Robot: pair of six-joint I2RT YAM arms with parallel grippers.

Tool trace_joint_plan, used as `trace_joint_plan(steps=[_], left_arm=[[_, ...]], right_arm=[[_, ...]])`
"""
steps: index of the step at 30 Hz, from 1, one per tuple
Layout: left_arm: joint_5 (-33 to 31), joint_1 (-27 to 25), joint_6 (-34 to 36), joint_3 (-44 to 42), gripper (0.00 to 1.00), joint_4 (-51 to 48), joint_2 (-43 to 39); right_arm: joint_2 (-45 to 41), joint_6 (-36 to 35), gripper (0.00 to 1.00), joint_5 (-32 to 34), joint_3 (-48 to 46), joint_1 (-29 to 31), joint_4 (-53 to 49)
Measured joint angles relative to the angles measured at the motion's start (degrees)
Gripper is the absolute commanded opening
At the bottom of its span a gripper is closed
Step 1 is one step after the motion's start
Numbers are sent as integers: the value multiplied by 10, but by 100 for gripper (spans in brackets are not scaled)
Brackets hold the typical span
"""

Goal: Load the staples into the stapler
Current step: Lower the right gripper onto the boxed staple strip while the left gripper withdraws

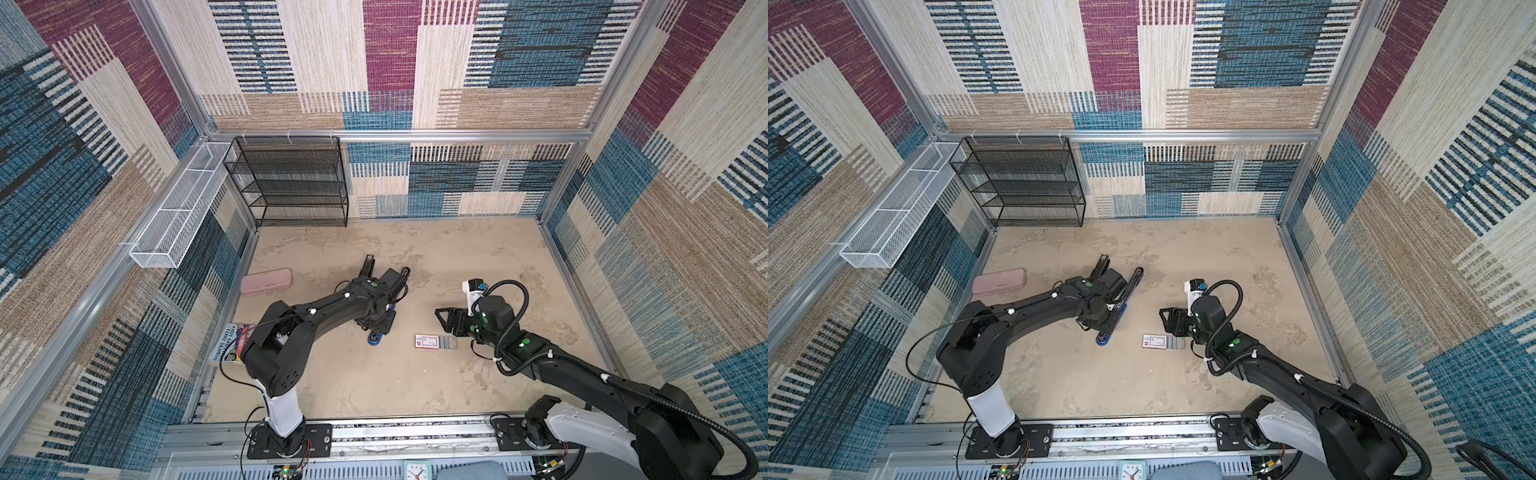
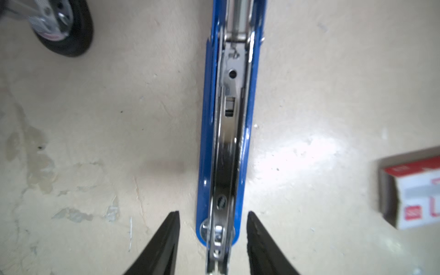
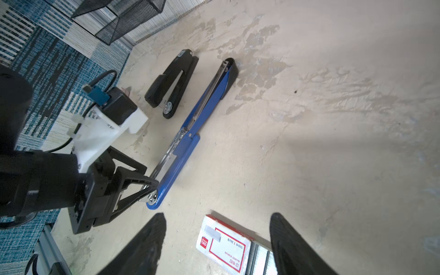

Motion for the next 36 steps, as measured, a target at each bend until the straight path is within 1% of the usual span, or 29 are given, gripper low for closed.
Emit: trace_joint_plan(steps=[3, 8, 12, 19, 23, 25, 27, 31, 36], left_arm=[[3, -10, -6, -15, 49, 2, -44], [20, -32, -19, -36, 49, 4, -101], [33, -49, -49, -58, 49, 14, -140], [46, -54, -74, -111, 49, 78, -190], [59, -55, -87, -155, 49, 120, -218], [64, -55, -92, -174, 49, 143, -225], [76, -55, -99, -192, 49, 169, -231], [88, -55, -106, -221, 49, 227, -235], [109, -56, -106, -214, 49, 278, -200]], right_arm=[[-2, 0, 73, 5, 25, 0, -23], [21, 0, 70, 6, 75, -7, -68], [28, 0, 68, 6, 102, -16, -96], [23, 3, 63, 4, 111, -19, -136], [1, 13, 59, 4, 95, -19, -152], [-8, 21, 56, 4, 82, -19, -161], [-13, 33, 52, 4, 70, -19, -176], [-20, 59, 46, 4, 46, -19, -201], [-16, 77, 37, -4, 33, -19, -228]])
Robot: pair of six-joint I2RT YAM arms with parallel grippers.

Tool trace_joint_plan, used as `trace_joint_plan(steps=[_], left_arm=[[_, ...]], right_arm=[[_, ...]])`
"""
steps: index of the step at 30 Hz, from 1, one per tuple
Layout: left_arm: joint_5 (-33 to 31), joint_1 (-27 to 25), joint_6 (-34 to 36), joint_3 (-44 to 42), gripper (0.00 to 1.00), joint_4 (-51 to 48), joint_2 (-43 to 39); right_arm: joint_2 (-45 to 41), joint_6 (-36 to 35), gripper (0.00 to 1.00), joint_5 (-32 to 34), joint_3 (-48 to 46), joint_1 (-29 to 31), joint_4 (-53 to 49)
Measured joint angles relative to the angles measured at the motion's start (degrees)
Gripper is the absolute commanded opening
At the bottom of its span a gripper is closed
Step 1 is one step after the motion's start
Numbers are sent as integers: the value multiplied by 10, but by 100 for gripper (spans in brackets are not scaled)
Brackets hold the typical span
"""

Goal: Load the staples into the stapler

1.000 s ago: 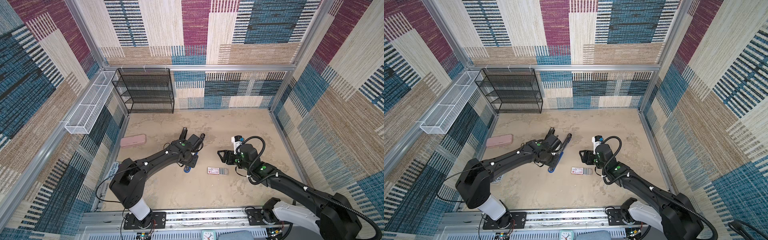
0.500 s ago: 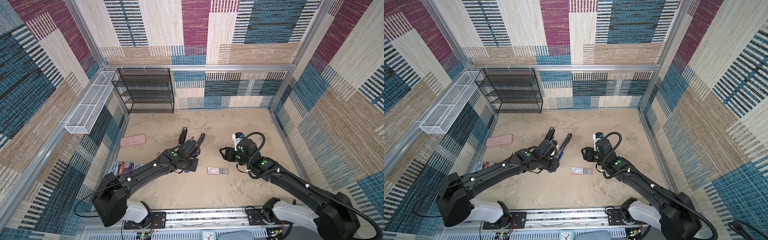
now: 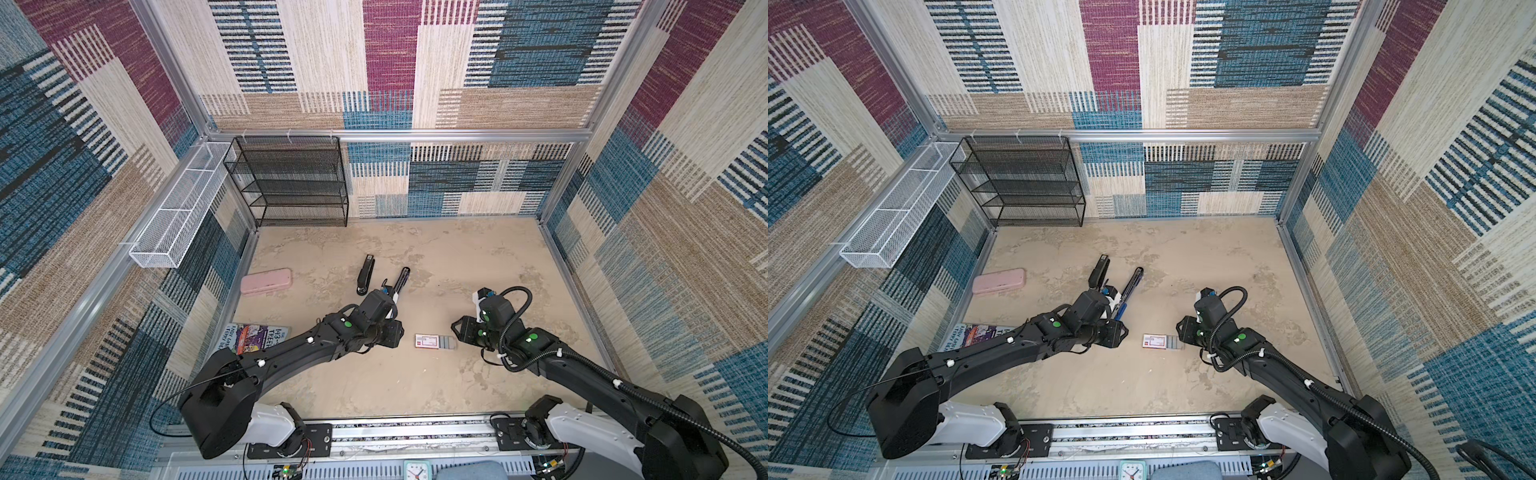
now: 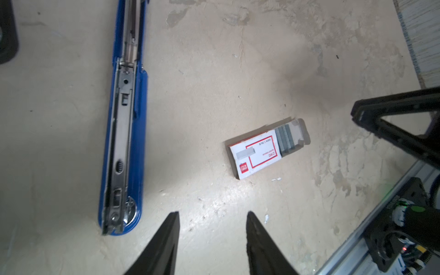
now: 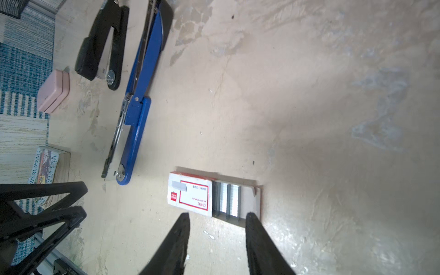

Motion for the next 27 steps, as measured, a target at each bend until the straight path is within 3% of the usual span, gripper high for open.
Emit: trace_joint_plan(steps=[11, 27], left_arm=[[36, -3, -35, 0, 45, 95, 48], [45, -10, -56, 0, 43, 131, 60]], right_arm=[[99, -9, 26, -1, 60, 0, -47], [185, -33, 22, -5, 90, 15, -61]])
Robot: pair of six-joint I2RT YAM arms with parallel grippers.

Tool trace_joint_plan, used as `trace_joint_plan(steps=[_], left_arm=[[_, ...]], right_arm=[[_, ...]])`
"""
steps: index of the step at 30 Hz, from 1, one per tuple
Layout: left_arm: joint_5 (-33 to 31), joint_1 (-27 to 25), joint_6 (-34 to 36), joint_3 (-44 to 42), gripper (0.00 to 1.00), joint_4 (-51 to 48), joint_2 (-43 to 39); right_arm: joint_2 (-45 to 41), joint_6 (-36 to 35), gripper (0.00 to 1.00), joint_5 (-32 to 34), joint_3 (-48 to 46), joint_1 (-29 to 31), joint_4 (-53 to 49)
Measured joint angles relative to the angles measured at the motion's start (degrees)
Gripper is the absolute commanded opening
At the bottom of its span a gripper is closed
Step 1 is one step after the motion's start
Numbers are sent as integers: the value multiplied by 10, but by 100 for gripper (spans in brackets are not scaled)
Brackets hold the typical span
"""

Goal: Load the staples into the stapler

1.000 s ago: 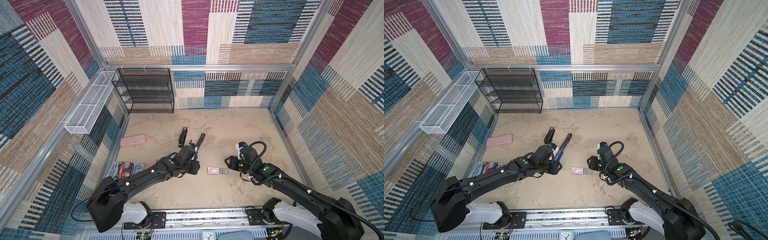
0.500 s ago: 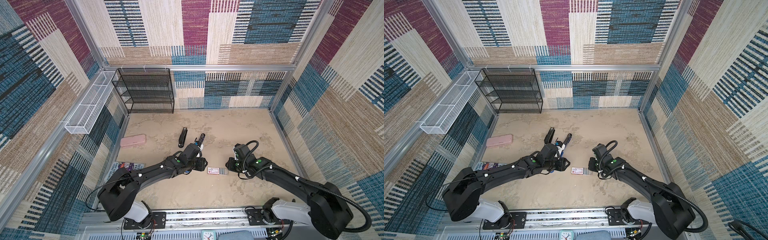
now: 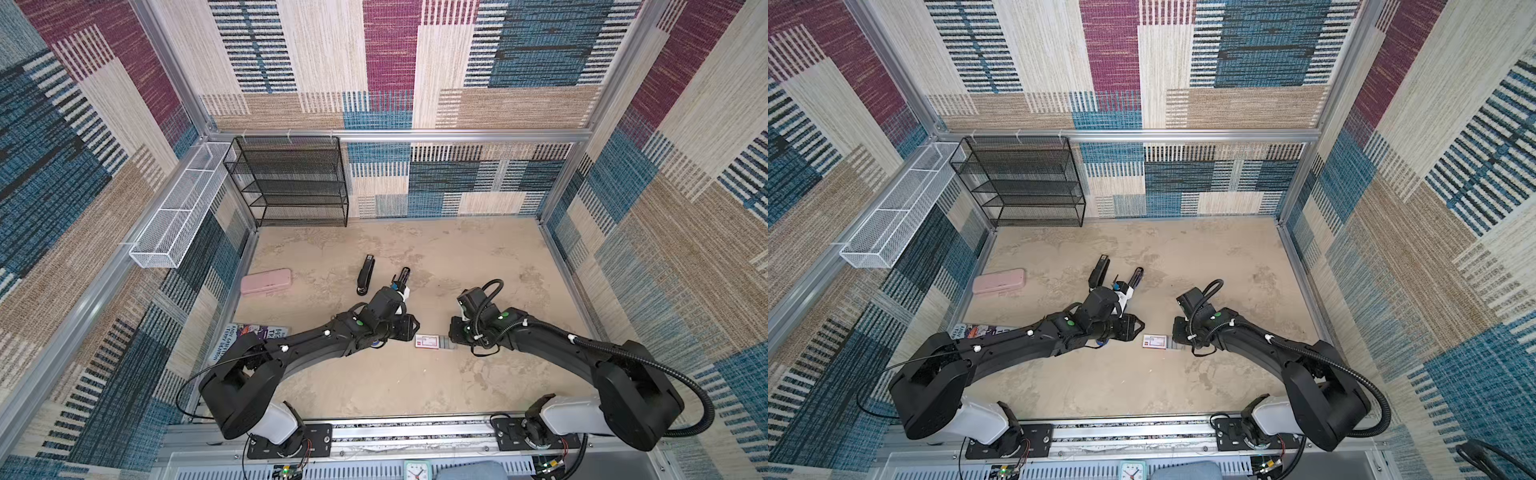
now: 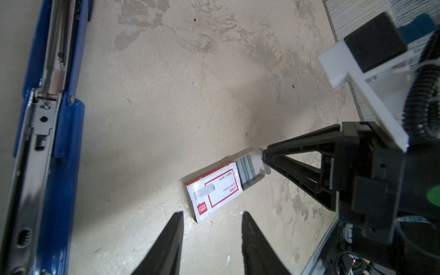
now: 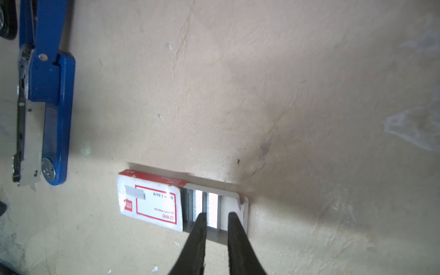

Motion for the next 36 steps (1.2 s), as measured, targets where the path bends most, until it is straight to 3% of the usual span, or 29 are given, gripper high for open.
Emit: trace_joint_plan(steps=[16, 36], left_arm=[[-1, 0, -2, -1, 42, 2, 0], [-2, 0, -2, -8, 42, 2, -4]], right_arm=[[53, 0, 20, 10, 15, 22, -7], [65, 3, 4, 16, 23, 25, -11]])
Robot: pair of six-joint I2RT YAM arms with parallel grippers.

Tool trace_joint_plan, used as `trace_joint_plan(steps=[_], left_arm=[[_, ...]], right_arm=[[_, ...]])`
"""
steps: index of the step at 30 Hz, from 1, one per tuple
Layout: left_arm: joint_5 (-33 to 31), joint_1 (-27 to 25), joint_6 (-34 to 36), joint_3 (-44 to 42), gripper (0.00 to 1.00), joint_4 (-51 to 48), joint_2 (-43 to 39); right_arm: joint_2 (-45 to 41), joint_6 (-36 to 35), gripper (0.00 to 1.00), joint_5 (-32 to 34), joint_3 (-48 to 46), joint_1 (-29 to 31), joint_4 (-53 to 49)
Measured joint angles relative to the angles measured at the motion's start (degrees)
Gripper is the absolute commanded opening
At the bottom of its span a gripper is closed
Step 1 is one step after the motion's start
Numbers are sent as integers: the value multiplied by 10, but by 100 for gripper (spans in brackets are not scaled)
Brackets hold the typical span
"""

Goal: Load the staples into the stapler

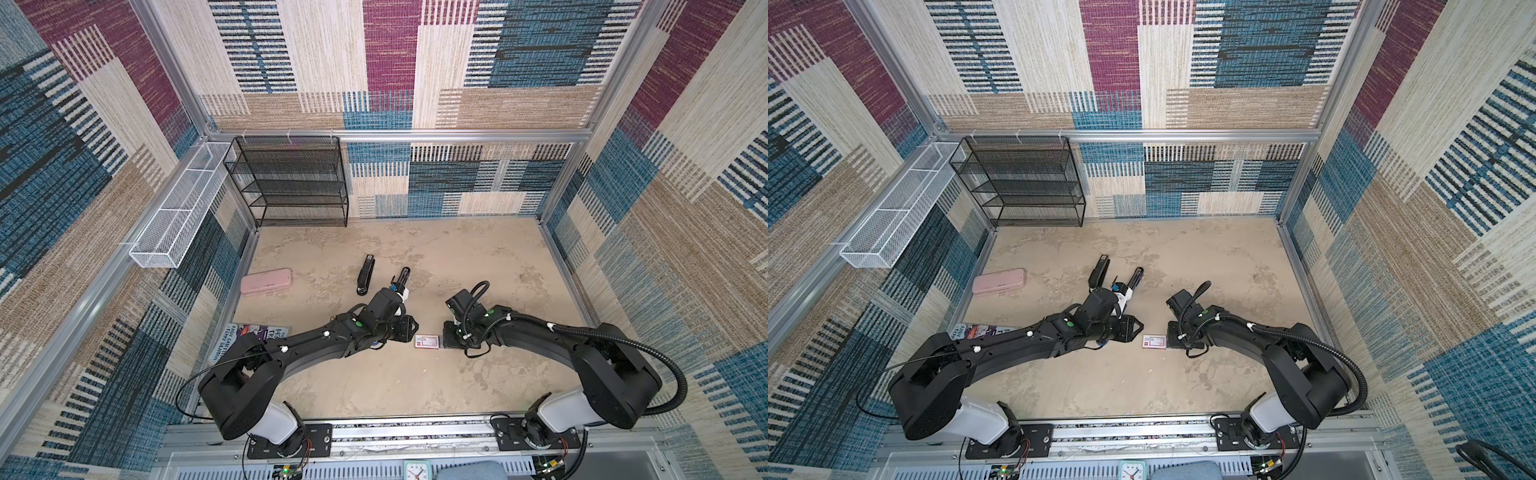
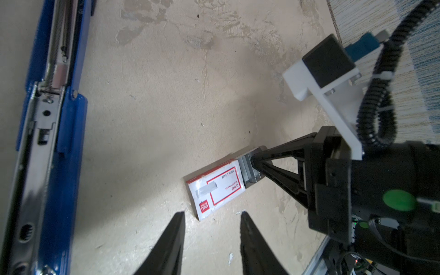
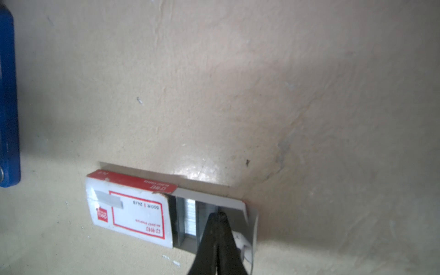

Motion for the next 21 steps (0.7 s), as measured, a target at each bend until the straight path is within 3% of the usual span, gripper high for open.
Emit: trace_joint_plan(steps=[21], left_arm=[[0, 0, 0, -5, 42, 0, -10]], right_arm=[[-43, 15, 2, 18, -3, 1, -5]])
